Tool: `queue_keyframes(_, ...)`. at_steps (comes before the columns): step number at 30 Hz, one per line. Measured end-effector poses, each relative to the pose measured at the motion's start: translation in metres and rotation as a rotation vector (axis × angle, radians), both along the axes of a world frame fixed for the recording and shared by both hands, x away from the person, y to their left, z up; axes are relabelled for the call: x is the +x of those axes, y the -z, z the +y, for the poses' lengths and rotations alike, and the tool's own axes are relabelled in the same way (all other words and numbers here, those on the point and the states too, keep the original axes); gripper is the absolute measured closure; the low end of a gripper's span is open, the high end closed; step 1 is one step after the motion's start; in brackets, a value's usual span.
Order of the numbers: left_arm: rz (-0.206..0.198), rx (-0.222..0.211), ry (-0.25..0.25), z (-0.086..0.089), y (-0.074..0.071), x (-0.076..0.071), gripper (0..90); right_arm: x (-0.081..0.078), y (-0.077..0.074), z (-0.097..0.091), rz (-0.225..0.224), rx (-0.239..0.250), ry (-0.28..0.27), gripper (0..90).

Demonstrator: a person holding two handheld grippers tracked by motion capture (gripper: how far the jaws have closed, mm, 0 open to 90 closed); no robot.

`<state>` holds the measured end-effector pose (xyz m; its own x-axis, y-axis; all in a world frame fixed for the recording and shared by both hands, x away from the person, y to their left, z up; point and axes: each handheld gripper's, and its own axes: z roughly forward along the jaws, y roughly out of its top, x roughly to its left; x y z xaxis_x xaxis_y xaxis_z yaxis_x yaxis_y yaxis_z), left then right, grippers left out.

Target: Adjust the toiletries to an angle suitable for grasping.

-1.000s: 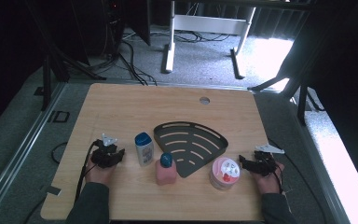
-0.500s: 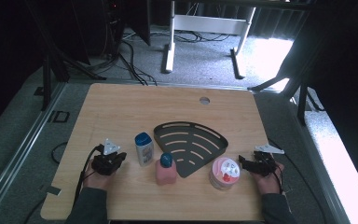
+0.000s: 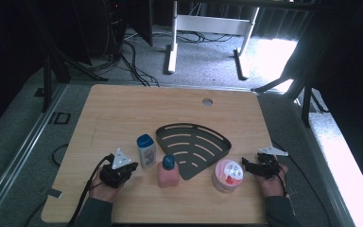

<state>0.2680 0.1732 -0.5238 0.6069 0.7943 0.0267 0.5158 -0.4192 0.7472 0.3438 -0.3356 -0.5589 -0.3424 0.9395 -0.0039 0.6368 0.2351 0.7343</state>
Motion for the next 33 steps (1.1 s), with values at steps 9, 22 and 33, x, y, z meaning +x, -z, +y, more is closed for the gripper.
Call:
queue_keyframes(9,-0.003,-0.009,0.044,-0.008,0.003,0.002,90.0,0.0,0.0,0.0,0.0,-0.001,-0.002,24.4)
queue_keyframes(22,0.015,-0.022,0.059,-0.015,0.006,0.009,90.0,0.0,0.0,0.0,0.0,-0.001,-0.003,24.1)
queue_keyframes(33,0.006,-0.037,0.061,-0.017,0.009,0.019,90.0,0.0,0.0,0.0,0.0,-0.001,-0.003,24.1)
